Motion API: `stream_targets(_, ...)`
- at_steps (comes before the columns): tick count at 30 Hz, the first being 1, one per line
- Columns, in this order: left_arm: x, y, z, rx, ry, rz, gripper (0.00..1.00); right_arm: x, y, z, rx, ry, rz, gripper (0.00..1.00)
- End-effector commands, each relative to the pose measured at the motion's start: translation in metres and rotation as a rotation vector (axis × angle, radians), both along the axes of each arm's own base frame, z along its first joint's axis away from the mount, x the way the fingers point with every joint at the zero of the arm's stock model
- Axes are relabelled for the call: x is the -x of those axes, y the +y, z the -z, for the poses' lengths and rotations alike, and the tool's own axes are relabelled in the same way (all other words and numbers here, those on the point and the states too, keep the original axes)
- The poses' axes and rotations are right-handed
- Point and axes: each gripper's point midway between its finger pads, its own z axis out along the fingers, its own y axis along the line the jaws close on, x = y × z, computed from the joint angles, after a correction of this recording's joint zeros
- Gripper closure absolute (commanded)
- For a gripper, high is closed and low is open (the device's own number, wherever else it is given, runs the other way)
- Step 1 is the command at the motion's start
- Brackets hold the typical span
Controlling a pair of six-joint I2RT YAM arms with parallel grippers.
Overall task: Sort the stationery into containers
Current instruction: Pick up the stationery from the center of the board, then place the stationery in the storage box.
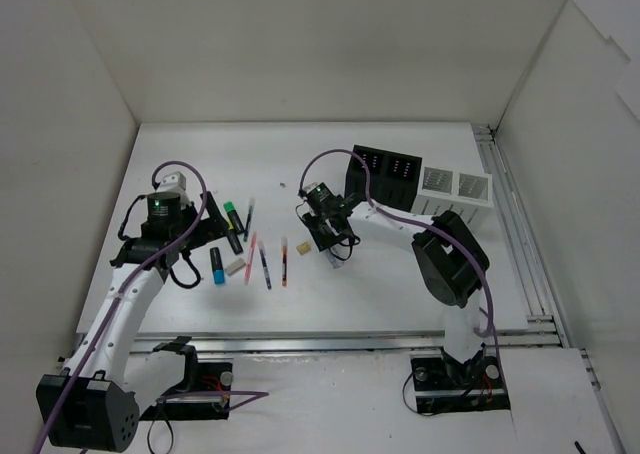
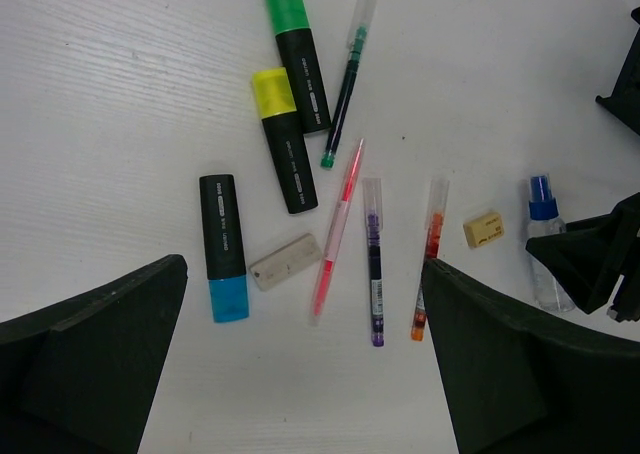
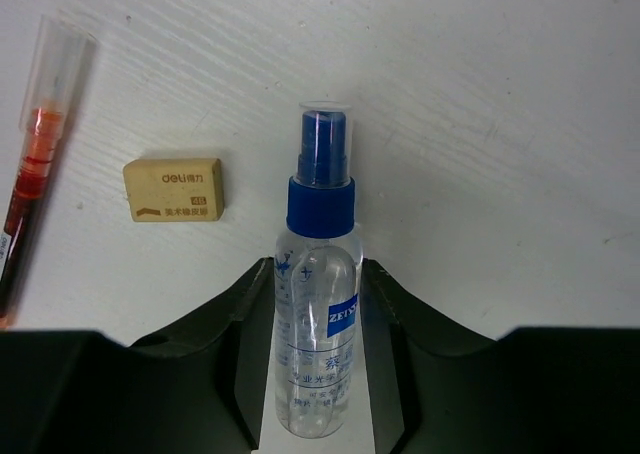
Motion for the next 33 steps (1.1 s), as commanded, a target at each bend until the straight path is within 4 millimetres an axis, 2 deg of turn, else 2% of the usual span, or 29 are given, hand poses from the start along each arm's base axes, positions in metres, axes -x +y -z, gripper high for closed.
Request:
stream_targets(1, -0.012, 0.001, -0.017, -0.021, -0.073, 0.008, 0.01, -0.030, 0.008, -0.067, -0.089, -0.157, 0.010, 0.98)
stream_targets(3, -0.013, 0.000, -0.017, -0.026, -0.076, 0.021, 0.00, -0.046, 0.003, -0.089, -0.142, -0.220, 0.032, 1.00)
stream_targets(4, -0.013, -0.002, -0.016, -0.023, -0.076, 0.032, 0.00, -0.050, -0.001, -0.108, -0.164, -0.270, 0.015, 1.00)
stream_targets(5, -0.014, -0.003, -0.017, -0.022, -0.079, 0.043, 0.01, -0.063, -0.001, -0.125, -0.200, -0.339, 0.022, 1.00)
stream_targets(6, -0.015, -0.004, -0.016, -0.026, -0.081, 0.057, 0.01, -0.068, -0.007, -0.133, -0.205, -0.378, 0.011, 1.00)
stream_targets(7, -0.015, -0.006, -0.017, -0.022, -0.082, 0.073, 0.00, -0.085, -0.011, -0.165, -0.270, -0.488, 0.032, 1.00)
stream_targets(9, -0.017, -0.008, -0.018, -0.026, -0.092, 0.094, 0.01, -0.099, -0.022, -0.186, -0.324, -0.582, 0.051, 1.00)
stream_targets(10, -0.016, -0.014, -0.019, -0.021, -0.094, 0.119, 0.00, -0.112, -0.027, -0.220, -0.414, -0.681, 0.047, 1.00)
stream_targets(12, -0.018, -0.015, -0.022, -0.024, -0.105, 0.135, 0.00, -0.125, -0.041, -0.242, -0.464, -0.761, 0.065, 0.99)
stream_targets(13, -0.018, -0.016, -0.023, -0.023, -0.105, 0.142, 0.01, -0.137, -0.052, -0.262, -0.498, -0.826, 0.069, 0.99)
stream_targets(16, -0.019, -0.024, -0.023, -0.013, -0.113, 0.176, 0.00, -0.159, -0.066, -0.287, -0.504, -0.948, 0.014, 0.97)
stream_targets(18, -0.020, -0.029, -0.022, -0.006, -0.113, 0.199, 0.01, -0.171, -0.067, -0.295, -0.495, -0.998, -0.033, 0.97)
stream_targets(19, -0.020, -0.030, -0.022, -0.006, -0.111, 0.204, 0.01, -0.182, -0.069, -0.285, -0.501, -0.994, -0.059, 0.96)
stream_targets(21, -0.021, -0.033, -0.019, -0.009, -0.094, 0.213, 0.01, -0.192, -0.068, -0.286, -0.518, -1.004, -0.098, 0.96)
stream_targets(22, -0.021, -0.035, -0.018, -0.015, -0.092, 0.221, 0.00, -0.202, -0.070, -0.275, -0.524, -0.997, -0.113, 0.95)
stream_targets(24, -0.022, -0.035, -0.016, -0.016, -0.079, 0.220, 0.00, -0.208, -0.066, -0.273, -0.532, -1.005, -0.141, 0.94)
stream_targets(25, -0.021, -0.038, -0.015, -0.017, -0.077, 0.232, 0.00, -0.214, -0.067, -0.264, -0.524, -0.996, -0.143, 0.93)
stream_targets(27, -0.021, -0.042, -0.013, -0.019, -0.071, 0.244, 0.01, -0.217, -0.066, -0.256, -0.506, -0.997, -0.144, 0.92)
stream_targets(33, -0.020, -0.046, -0.005, -0.024, -0.035, 0.245, 0.00, -0.223, -0.081, -0.227, -0.440, -0.995, -0.091, 0.88)
